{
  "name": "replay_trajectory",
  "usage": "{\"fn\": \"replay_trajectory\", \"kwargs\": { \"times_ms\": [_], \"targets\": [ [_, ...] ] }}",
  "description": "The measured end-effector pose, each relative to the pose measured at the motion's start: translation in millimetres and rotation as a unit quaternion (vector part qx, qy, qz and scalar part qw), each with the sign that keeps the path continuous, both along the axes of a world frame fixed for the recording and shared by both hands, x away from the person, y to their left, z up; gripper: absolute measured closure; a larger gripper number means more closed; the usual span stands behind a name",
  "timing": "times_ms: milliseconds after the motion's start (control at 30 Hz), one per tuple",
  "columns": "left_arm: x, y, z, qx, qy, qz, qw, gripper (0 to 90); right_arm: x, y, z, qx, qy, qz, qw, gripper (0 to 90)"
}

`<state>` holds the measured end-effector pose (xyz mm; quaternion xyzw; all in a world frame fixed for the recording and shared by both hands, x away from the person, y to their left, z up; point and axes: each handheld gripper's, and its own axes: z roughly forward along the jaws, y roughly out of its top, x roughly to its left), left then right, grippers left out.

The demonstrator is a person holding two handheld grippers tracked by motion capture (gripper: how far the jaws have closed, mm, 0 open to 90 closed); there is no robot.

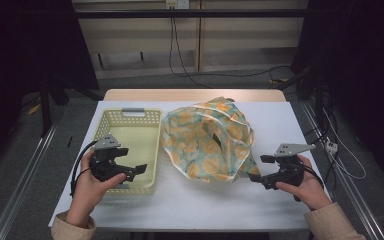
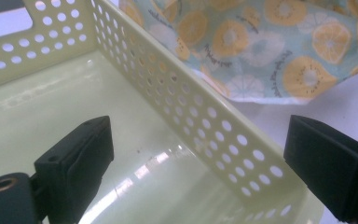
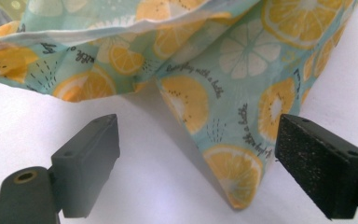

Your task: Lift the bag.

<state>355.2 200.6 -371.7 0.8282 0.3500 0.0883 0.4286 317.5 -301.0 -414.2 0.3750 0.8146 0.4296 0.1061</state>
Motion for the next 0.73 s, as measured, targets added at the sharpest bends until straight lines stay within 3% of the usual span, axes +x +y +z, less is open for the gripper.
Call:
{"fn": "replay_trajectory", "kwargs": {
  "times_ms": [233, 400, 733],
  "targets": [
    [-6.4, 2.6, -5.6, -0.005, -0.004, -0.003, 1.0, 8.0, -4.1, -1.3, -9.7, -0.012, 0.001, -0.005, 0.9999, 13.1],
    [-10.2, 3.0, -8.4, 0.005, -0.005, -0.011, 0.9999, 8.0, -5.6, -2.9, -14.9, -0.023, -0.003, -0.015, 0.9996, 12.6],
    [-10.1, 8.7, -14.8, 0.002, -0.003, -0.008, 1.0, 7.6, -10.6, -3.9, -20.2, -0.023, -0.004, -0.015, 0.9996, 12.6]
  ]
}}
